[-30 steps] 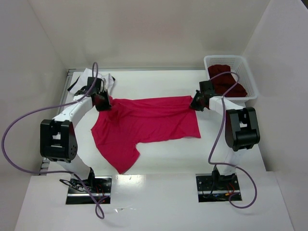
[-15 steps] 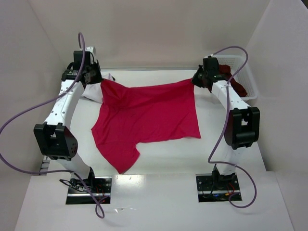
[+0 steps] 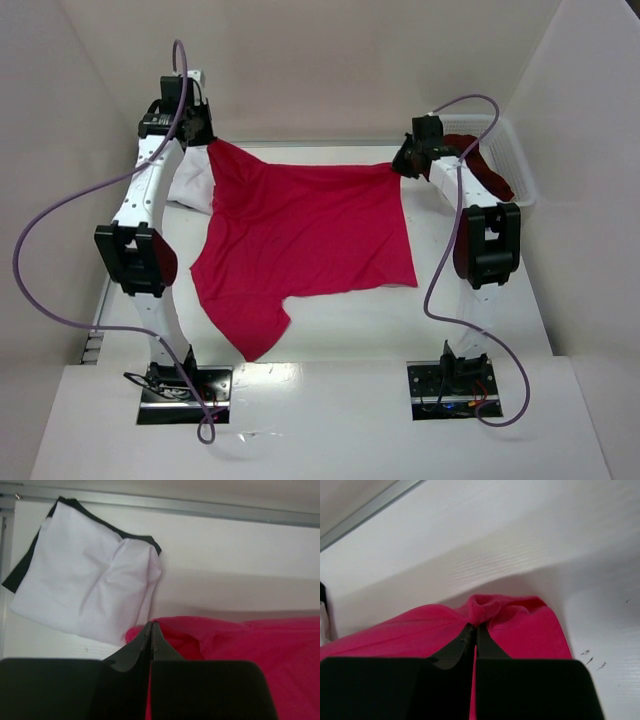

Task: Fold and stack the t-shirts
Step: Fold the flattened tshirt in 1/3 of the way

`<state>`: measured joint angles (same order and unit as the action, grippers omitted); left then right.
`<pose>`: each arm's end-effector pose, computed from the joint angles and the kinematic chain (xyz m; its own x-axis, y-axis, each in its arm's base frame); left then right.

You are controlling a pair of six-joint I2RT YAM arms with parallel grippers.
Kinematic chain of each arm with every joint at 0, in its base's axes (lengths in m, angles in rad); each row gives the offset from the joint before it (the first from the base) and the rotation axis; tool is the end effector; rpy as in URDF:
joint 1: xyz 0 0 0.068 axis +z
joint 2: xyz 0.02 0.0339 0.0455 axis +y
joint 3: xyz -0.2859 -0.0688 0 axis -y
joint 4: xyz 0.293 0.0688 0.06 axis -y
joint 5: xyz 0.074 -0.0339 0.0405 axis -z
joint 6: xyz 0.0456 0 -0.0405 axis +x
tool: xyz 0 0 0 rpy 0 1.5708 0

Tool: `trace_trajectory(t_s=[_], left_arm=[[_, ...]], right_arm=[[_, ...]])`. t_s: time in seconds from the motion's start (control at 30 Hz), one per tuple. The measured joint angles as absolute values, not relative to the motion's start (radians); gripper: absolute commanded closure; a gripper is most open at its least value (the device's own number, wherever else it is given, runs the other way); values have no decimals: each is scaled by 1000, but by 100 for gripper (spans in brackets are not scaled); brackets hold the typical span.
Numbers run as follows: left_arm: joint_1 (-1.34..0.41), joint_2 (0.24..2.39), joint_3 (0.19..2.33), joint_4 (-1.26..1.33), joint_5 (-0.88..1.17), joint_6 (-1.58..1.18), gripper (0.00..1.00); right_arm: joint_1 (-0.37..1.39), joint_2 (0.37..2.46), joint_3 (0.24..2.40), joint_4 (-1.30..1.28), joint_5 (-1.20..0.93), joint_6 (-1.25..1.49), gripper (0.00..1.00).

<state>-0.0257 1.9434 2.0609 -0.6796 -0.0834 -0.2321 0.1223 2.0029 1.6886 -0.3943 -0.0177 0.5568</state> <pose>0.5090 -0.0093 0.4101 -0.5082 -0.2162 -0.8337 -0.1662 0.9744 -0.1514 0.5237 0.0652 0.2618 -0.6199 0.4562 -0.6385 0.2265 0.8830 0.4110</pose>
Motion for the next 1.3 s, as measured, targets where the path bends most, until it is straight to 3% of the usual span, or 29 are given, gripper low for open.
trace_trajectory(t_s=[0.47,1.3], left_arm=[[-27,2206,2571,-786,-117,-112,100],[-68,2251,2579,-831,-135,-83,100]], right_arm=[[119,2032,1689,-396,-19,557,100],[12,2030,1702,-395,-15,541,100]])
